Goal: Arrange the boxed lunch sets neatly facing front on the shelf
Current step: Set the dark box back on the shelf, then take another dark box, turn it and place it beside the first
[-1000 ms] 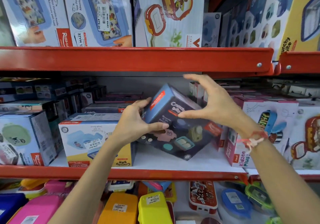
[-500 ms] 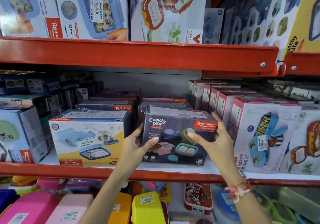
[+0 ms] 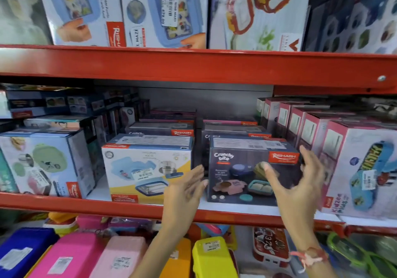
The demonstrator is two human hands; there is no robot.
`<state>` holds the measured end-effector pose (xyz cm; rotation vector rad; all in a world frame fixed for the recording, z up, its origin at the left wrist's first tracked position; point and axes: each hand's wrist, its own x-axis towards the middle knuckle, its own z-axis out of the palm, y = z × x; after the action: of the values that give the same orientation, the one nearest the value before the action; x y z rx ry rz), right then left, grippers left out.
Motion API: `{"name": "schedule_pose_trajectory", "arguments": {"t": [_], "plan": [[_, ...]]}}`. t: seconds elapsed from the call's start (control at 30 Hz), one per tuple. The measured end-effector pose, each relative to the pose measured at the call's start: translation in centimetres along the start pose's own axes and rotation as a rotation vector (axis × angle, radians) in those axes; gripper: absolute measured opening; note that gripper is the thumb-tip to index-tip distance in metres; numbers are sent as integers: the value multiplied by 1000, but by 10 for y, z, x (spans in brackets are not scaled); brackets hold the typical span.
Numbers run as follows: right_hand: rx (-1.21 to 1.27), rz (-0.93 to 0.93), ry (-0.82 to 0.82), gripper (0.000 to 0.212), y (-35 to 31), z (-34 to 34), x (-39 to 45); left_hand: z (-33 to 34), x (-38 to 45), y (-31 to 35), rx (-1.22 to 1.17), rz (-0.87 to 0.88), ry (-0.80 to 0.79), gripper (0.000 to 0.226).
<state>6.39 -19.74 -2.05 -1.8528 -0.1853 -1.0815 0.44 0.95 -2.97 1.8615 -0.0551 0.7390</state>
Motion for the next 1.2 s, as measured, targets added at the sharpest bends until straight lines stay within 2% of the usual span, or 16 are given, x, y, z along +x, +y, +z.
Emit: {"name": "schedule_pose_trajectory", "arguments": {"t": [0.07, 0.1, 0.17, 0.23, 0.3, 0.37, 0.47, 0.57, 0.6, 0.63, 0.7, 0.73, 0.87, 0.97, 1.1, 1.2], "plan": [[52, -144, 102, 53, -22, 13, -22, -29, -11, -1, 26, 98, 154, 23], [86, -209, 89, 43, -34, 22, -34, -46, -14, -3, 20, 118, 223, 19], [150, -248, -41, 33, -54, 43, -58, -77, -16, -10, 21, 117, 384, 15], [216, -150, -202, 30, -72, 61, -78, -106, -15, -17, 1, 49, 551, 14], [280, 66, -344, 36, -89, 72, -90, -129, -10, -26, 19, -61, 607, 19], [314, 242, -444, 49, -102, 80, -91, -144, -5, -34, 79, -175, 514, 33], [351, 433, -529, 62, -113, 93, -82, -154, 1, -37, 109, -263, 285, 52], [435, 690, -529, 90, -119, 100, -78, -162, 10, -38, 31, -345, 174, 64], [481, 724, -506, 88, -119, 100, -77, -165, 11, -38, -12, -351, 176, 66], [521, 737, -482, 76, -122, 99, -76, -169, 12, -37, -74, -342, 182, 63], [625, 707, -427, 44, -128, 94, -76, -179, 9, -33, -233, -320, 198, 53], [681, 694, -397, 38, -127, 91, -77, -184, 7, -32, -295, -311, 199, 50], [822, 641, -250, 40, -129, 79, -86, -200, 0, -35, -376, -286, 188, 53], [854, 555, -212, 34, -130, 74, -90, -206, -3, -30, -406, -318, 156, 54], [887, 426, -249, 39, -129, 65, -91, -206, -9, -19, -451, -339, 104, 54], [849, 355, -321, 38, -129, 61, -88, -207, -9, -20, -475, -355, 68, 41]]}}
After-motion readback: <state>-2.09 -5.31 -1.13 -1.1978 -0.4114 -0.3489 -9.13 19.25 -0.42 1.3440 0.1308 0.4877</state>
